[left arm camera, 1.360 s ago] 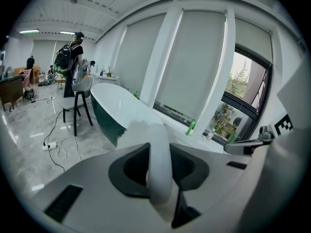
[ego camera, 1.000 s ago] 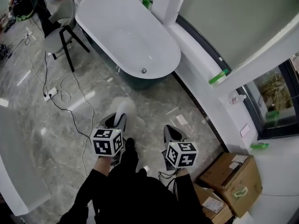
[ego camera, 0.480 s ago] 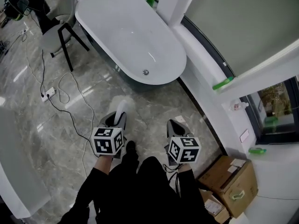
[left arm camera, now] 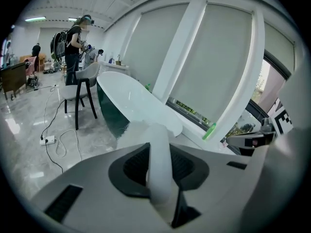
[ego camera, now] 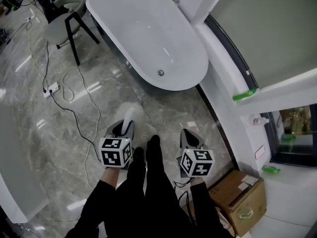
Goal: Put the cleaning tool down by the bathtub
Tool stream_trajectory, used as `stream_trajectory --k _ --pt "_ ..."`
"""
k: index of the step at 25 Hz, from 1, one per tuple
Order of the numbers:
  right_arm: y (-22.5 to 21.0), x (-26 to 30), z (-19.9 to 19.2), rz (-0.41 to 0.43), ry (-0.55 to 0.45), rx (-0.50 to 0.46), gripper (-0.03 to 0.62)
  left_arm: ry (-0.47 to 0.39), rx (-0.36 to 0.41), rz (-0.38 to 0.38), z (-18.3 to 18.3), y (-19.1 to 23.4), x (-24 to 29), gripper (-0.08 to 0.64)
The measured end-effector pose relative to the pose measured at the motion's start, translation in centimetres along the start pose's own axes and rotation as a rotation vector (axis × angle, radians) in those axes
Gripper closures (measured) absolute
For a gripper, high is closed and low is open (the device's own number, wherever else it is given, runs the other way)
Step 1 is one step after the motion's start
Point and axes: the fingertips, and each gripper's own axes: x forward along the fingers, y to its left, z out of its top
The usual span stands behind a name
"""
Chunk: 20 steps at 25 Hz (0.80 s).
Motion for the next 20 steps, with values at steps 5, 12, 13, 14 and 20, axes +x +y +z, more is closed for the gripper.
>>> stream_trajectory --k 5,12,13,14,20 --pt "-0.9 3.7 -0.9 0.020 0.019 -0.017 0.592 0.036 0.027 0.028 -1.8 1.0 3.3 0.462" --pt "-2.8 9.2 -3.8 0.042 0.049 -0.016 0.592 0.049 0.043 0.048 -4.3 2.5 8.6 0.462" --pt "-3.1 10.2 -4.3 0.046 0.053 -0.020 0.592 0.048 0.044 0.050 -4.9 2.8 9.5 0.462" --pt "-3.3 11.2 -4.9 0.052 0.055 -0.023 0.592 0.048 0.045 0.053 -5.5 3.2 10.4 0.462" --pt "-4.7 17.5 -9.0 0.088 0.060 -0.050 0.592 0.059 0.024 0.075 -10.6 5.6 15.7 0.462"
